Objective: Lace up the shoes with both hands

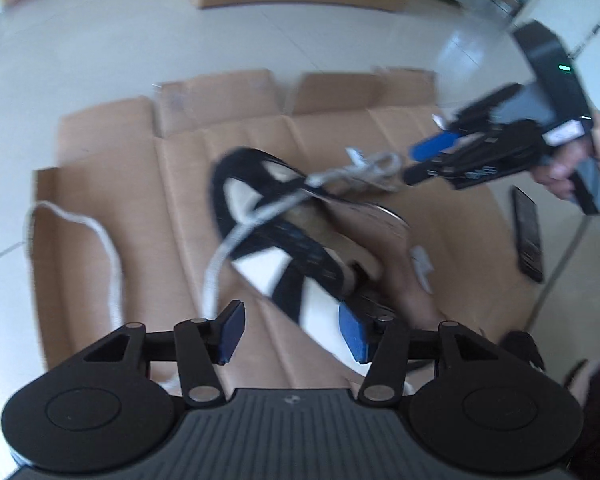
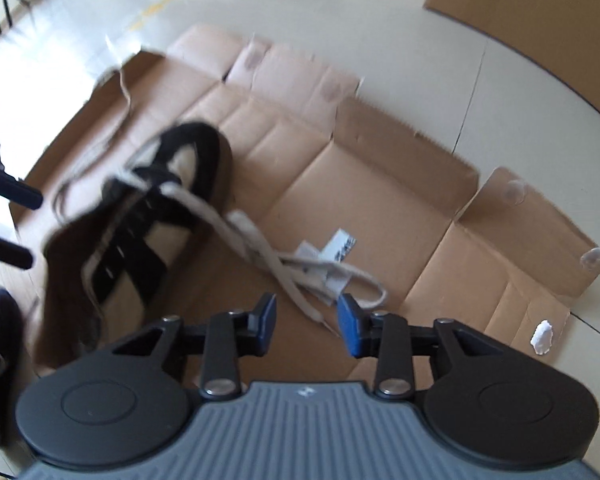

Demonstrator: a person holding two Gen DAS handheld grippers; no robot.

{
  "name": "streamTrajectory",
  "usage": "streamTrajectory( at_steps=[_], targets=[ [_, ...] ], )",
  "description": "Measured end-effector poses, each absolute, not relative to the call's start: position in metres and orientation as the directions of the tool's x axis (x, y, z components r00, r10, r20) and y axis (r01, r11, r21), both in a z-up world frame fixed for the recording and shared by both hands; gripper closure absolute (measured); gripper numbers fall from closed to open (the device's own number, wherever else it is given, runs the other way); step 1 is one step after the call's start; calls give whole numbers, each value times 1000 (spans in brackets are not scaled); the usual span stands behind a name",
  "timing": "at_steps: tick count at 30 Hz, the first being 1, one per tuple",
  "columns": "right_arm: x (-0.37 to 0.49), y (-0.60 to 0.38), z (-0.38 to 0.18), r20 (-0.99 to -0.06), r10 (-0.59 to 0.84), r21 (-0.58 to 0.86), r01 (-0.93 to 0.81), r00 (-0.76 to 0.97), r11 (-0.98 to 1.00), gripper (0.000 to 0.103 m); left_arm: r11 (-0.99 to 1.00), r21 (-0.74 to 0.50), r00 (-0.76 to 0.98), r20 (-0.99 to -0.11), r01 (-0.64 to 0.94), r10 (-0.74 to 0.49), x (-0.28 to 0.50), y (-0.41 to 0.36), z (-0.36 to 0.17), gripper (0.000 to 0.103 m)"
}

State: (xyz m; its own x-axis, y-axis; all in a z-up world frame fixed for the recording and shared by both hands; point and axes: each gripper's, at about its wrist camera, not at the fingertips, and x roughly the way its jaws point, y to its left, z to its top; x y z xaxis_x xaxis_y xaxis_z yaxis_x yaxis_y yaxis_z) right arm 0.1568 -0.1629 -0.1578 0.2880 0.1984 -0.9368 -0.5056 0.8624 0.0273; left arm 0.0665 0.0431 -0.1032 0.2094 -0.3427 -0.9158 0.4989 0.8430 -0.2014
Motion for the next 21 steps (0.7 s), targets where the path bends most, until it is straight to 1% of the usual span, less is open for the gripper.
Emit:
streamTrajectory(
  at_steps=[2, 3, 4, 5, 6, 7, 10, 12, 17, 19, 21],
  targets=[
    [156, -157, -170, -935, 211, 32, -525, 286, 851, 71, 841, -156, 208, -931, 517, -301, 62, 31, -113, 51],
    [156, -151, -177, -931, 226, 36, -544, 287, 838, 74, 842, -146, 213, -932, 520, -293, 61, 29, -117, 51],
    [156, -146, -182, -928, 223, 19, -559, 299, 829, 73, 847, -141, 223, -931, 512, -290, 62, 27, -120, 55],
    [157, -144, -182, -924, 220, 0, -572, 315, 820, 78, 852, -136, 234, -929, 505, -287, 62, 26, -124, 58],
    [157, -141, -182, -919, 216, -19, -585, 329, 811, 97, 858, -131, 255, -923, 496, -289, 63, 26, -126, 66],
    [160, -143, -181, -920, 204, -30, -578, 335, 815, 102, 861, -129, 272, -917, 492, -293, 66, 26, -128, 69],
    [165, -160, -164, -912, 210, -4, -520, 352, 854, 102, 861, -106, 299, -911, 498, -285, 70, 23, -128, 70],
    [165, -173, -140, -898, 205, -12, -488, 388, 873, 102, 851, -70, 328, -904, 521, -275, 73, 20, -126, 70],
    [162, -202, -54, -842, 190, -39, -409, 505, 912, 102, 865, -17, 384, -892, 501, -241, 84, 25, -123, 72],
    [157, -211, -2, -798, 160, -92, -380, 581, 920, 102, 866, -15, 381, -894, 499, -235, 83, 23, -122, 73],
    [152, -215, 36, -763, 118, -157, -359, 636, 920, 102, 870, -28, 376, -895, 492, -241, 79, 23, -119, 73]
  ],
)
